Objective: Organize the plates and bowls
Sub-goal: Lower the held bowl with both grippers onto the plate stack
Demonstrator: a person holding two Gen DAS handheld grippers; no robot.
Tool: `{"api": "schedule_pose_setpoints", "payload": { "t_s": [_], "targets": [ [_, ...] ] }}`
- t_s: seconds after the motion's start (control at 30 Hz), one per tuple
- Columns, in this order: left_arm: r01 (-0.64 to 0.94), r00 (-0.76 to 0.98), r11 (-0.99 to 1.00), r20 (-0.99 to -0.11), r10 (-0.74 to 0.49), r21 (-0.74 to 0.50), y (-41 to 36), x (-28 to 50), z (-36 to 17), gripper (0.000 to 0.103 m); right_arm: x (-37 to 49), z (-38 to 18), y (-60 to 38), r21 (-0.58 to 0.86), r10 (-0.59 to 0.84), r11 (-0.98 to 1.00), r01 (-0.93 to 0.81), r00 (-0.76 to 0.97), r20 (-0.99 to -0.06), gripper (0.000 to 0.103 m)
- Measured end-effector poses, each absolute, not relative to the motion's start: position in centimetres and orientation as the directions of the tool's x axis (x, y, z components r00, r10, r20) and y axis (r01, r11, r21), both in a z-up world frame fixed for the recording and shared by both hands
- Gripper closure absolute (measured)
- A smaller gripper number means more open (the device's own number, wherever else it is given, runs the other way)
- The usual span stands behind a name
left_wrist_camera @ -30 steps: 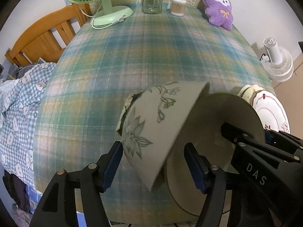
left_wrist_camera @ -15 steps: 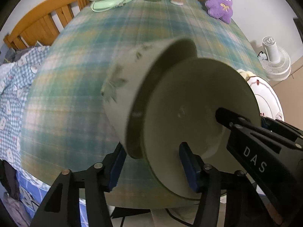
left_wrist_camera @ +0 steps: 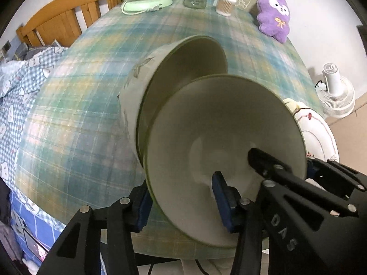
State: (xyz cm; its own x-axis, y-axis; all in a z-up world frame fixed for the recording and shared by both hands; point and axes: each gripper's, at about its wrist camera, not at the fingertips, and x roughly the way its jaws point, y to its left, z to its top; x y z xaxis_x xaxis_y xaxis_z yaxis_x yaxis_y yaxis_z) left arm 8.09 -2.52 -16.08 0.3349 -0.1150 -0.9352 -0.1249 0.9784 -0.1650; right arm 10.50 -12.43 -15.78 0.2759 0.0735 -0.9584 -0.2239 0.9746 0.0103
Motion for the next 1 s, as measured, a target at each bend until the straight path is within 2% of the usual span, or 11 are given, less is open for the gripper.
{"api": "schedule_pose_setpoints", "payload": {
  "t_s": [0.47, 1.0],
  "targets": [
    [-0.062, 0.351, 0.984, -0.927, -0.133, -0.164, -2.8, 7.8, -15.0, 0.059, 9.9, -15.2, -12.7, 0.049, 0.096, 0.984, -0.172, 0.278, -0.956, 0.072],
    [0.021, 0.418, 0.99, -0.898, -0.137, -0.141, -3.5, 8.7, -11.3, 0.059, 10.1, -10.8, -14.2, 0.062, 0.097, 0.992, -0.109, 0.355, -0.93, 0.072]
  ]
}}
